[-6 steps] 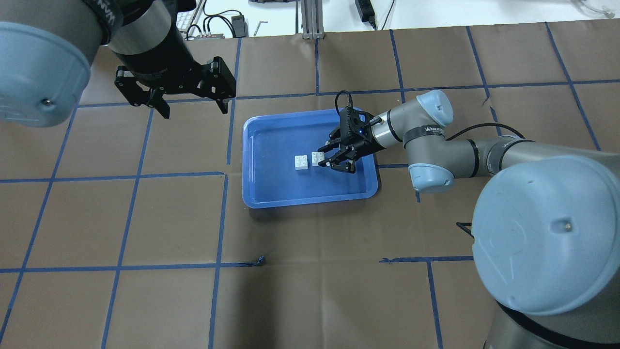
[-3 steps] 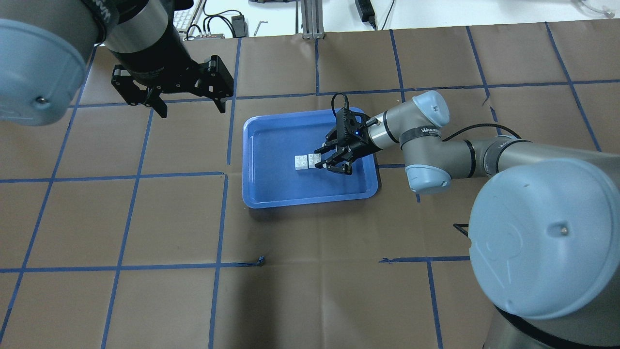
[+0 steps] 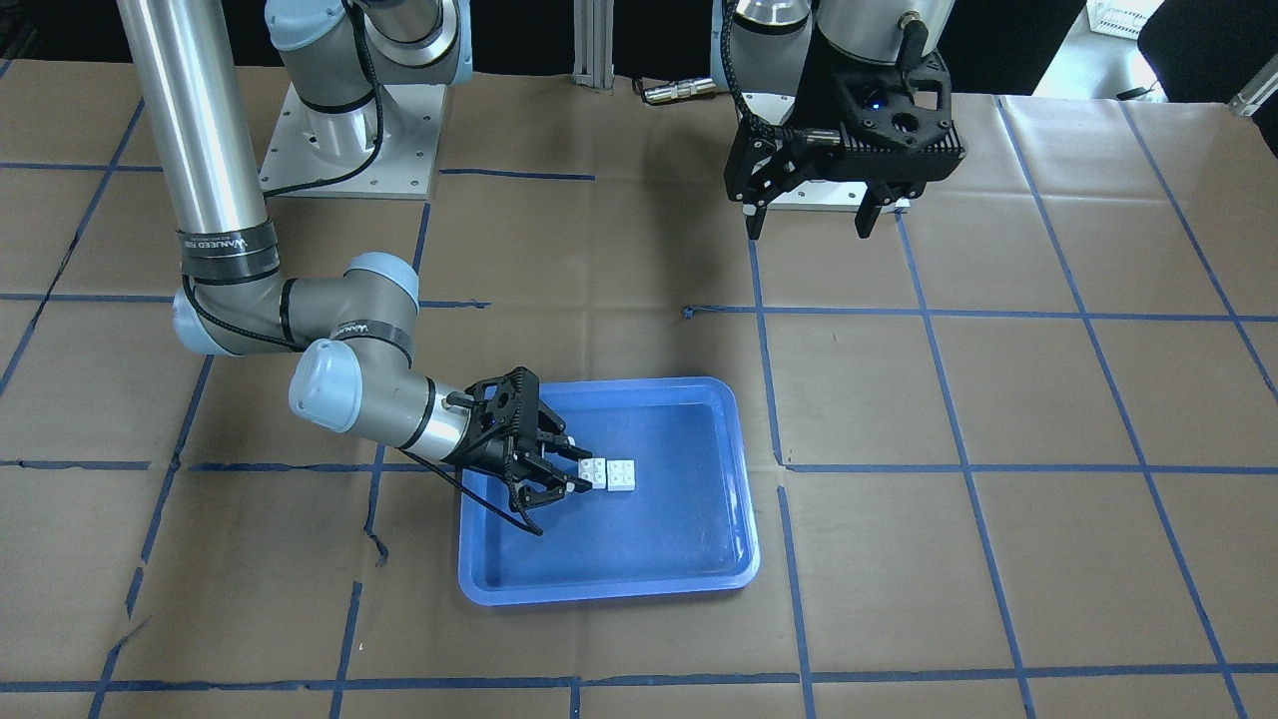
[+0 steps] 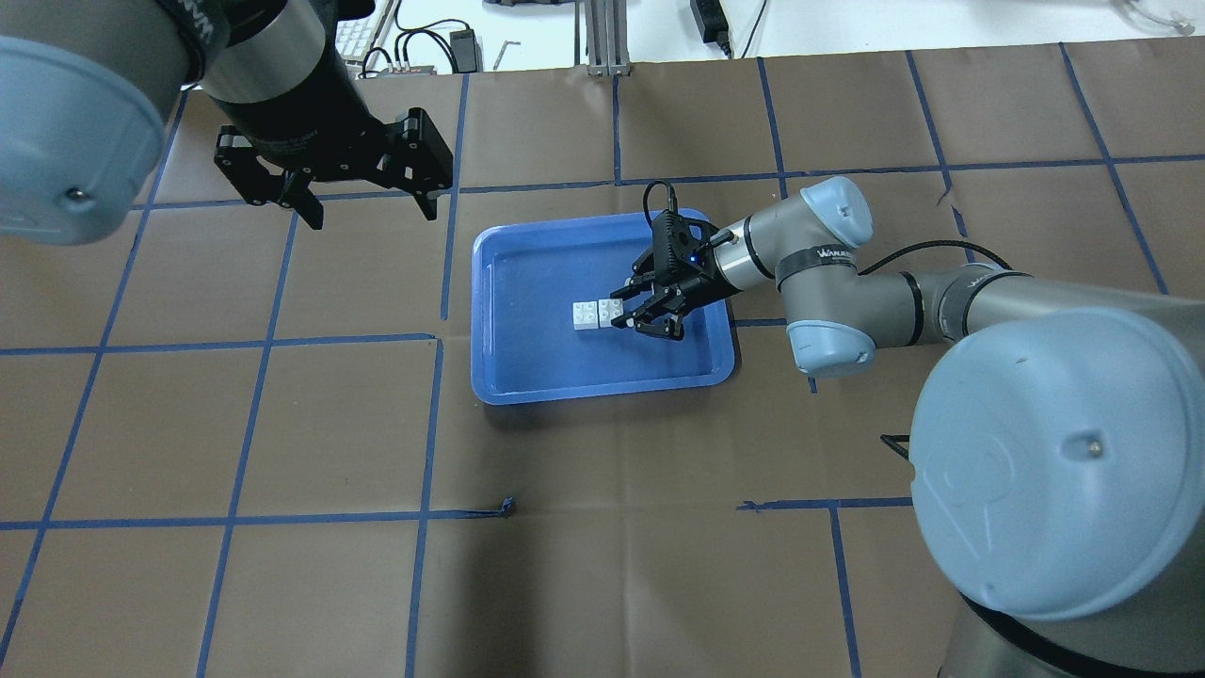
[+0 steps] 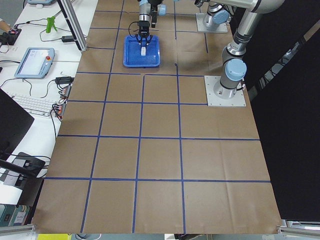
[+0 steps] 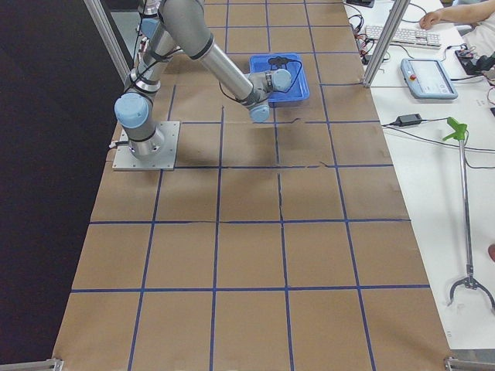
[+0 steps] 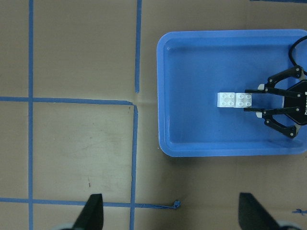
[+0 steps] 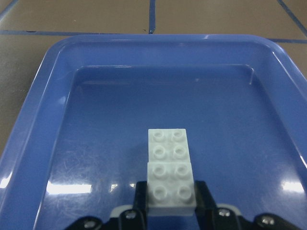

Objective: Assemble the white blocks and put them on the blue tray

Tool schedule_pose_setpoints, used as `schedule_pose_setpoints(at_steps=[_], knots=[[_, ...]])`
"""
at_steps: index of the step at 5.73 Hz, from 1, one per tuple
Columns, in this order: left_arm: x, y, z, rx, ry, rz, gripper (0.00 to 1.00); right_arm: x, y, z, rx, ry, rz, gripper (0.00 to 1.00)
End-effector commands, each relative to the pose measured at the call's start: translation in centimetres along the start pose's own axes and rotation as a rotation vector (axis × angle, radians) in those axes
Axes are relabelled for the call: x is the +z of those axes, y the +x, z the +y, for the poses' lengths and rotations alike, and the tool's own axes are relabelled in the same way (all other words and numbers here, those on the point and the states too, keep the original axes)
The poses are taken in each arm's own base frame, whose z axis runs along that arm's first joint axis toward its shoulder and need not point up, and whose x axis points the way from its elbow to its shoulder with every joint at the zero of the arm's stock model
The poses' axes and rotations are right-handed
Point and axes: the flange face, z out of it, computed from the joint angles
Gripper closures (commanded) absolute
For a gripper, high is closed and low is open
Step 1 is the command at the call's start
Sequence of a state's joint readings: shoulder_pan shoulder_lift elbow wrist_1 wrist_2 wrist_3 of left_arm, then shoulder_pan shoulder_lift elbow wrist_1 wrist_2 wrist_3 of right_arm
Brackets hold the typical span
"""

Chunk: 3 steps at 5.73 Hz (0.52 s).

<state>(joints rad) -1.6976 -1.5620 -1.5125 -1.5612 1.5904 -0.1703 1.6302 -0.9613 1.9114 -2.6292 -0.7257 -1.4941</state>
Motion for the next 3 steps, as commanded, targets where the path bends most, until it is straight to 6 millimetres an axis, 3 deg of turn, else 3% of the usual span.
schedule_pose_setpoints(at_steps=[1,3], knots=[[0.07,-0.10,0.02,-0.001,-0.002,-0.005,0.01,0.25,-0.12,-0.16,-0.003,0.002,-0.005,0.69],[0.20,0.04,0.10,0.002,-0.004,-0.006,0.01,0.25,-0.13,-0.16,-0.003,0.002,-0.005,0.69]])
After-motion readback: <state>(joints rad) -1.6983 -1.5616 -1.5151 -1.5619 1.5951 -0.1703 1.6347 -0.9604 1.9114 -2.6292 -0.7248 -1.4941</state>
